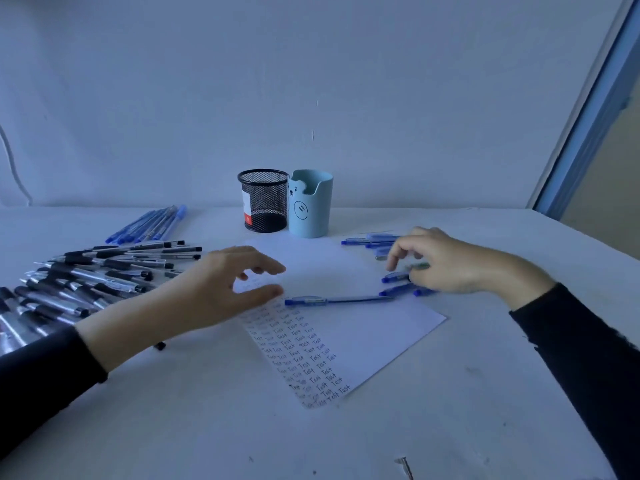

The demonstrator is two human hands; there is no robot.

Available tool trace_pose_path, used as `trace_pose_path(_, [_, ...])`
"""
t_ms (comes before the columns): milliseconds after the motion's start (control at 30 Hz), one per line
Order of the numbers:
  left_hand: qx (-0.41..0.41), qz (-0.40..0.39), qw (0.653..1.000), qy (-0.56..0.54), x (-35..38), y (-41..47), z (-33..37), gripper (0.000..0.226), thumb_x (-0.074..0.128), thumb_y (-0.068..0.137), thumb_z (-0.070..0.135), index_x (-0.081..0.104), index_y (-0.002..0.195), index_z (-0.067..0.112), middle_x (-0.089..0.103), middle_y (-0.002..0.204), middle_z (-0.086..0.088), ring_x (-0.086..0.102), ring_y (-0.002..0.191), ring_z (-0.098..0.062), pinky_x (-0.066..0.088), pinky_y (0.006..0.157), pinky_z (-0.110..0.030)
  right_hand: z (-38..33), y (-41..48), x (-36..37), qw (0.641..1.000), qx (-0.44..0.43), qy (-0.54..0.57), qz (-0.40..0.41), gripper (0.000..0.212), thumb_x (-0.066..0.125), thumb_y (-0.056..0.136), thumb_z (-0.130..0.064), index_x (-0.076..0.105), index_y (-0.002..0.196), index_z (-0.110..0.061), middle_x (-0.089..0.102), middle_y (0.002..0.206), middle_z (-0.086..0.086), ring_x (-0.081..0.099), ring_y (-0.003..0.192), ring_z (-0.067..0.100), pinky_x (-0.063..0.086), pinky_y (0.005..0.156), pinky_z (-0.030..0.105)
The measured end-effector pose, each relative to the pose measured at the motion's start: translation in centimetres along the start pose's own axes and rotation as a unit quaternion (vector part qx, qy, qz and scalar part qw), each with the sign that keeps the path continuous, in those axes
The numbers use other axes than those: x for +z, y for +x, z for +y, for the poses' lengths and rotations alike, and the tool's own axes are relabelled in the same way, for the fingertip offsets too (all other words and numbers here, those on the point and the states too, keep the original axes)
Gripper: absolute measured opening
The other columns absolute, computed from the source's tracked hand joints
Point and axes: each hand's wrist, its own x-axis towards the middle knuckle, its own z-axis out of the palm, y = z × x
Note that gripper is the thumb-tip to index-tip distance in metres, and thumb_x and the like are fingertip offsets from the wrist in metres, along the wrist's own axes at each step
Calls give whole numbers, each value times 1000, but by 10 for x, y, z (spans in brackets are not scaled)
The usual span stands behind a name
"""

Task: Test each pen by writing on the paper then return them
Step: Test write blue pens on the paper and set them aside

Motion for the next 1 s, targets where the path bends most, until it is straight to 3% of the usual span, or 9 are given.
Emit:
trace_pose_path(100, [35, -23, 998, -39, 8, 0, 15, 41, 55, 79, 68, 68, 108, 41, 63, 97, 24, 57, 97, -1, 44, 76, -8, 18, -5, -12, 996, 67, -39, -43, 28, 57, 88, -7, 57, 91, -35, 47, 101, -12, 45, 77, 2, 37, 66, 24])
trace_pose_path(167, [49, -35, 997, -52, 13, 2, 18, 45, 56, 73, 71, 69, 106, 44, 61, 101, 25, 60, 93, -3, 47, 74, -11, 20, -6, -14, 994, 80, -41, -59, 27, 58, 88, -7, 59, 91, -34, 52, 95, -12, 49, 72, 4, 39, 62, 22])
trace_pose_path(267, [68, -25, 996, -60, 19, 3, 19, 32, 70, 79, 51, 73, 107, 35, 66, 91, 18, 63, 85, -4, 47, 72, -9, 17, -3, -9, 997, 64, -25, -45, 29, 56, 89, -5, 62, 92, -34, 57, 94, -12, 53, 75, 6, 44, 66, 22])
trace_pose_path(333, [92, -5, 995, -44, 22, 4, 16, 28, 71, 82, 40, 74, 108, 29, 64, 89, 17, 63, 78, -2, 45, 70, -6, 16, 2, -2, 998, 48, -9, -27, 34, 53, 88, -4, 64, 90, -37, 62, 104, -9, 60, 88, 10, 52, 82, 28])
trace_pose_path(433, [84, -18, 995, -43, 20, 4, 8, 39, 58, 79, 52, 75, 106, 29, 63, 88, 16, 63, 76, -3, 47, 69, -8, 15, 9, 7, 1000, 28, 6, 1, 37, 51, 91, -4, 62, 93, -39, 61, 113, -9, 60, 105, 12, 50, 96, 35])
trace_pose_path(600, [68, 42, 996, -40, 5, 9, 0, 34, 60, 76, 43, 76, 96, 20, 64, 85, 10, 63, 76, -5, 50, 69, -12, 13, 17, 22, 997, -9, 26, 72, 32, 52, 94, -4, 63, 111, -29, 54, 115, -7, 55, 105, 12, 46, 95, 27])
trace_pose_path(767, [-9, 157, 988, 4, -31, 16, -29, 19, 74, 81, 7, 74, 97, 18, 65, 85, 3, 62, 81, -11, 48, 72, -8, 12, 22, 26, 994, -44, 11, 99, 12, 64, 93, -18, 68, 102, -25, 52, 108, -4, 56, 98, 15, 44, 88, 27])
trace_pose_path(867, [-110, 211, 971, 27, -51, 20, -51, 15, 73, 82, 11, 74, 95, 18, 66, 84, -1, 60, 72, -13, 42, 66, -7, 12, 23, 28, 992, -61, -11, 111, 7, 66, 93, -24, 70, 97, -26, 53, 103, -10, 56, 94, 11, 44, 87, 28])
trace_pose_path(1000, [-236, 197, 951, 40, -69, 24, -81, 13, 70, 86, 18, 75, 96, 10, 70, 86, -5, 60, 81, -18, 40, 68, -21, 7, 28, 33, 984, -94, -20, 151, 8, 60, 95, -24, 64, 92, -30, 58, 99, -13, 58, 92, 9, 47, 85, 34])
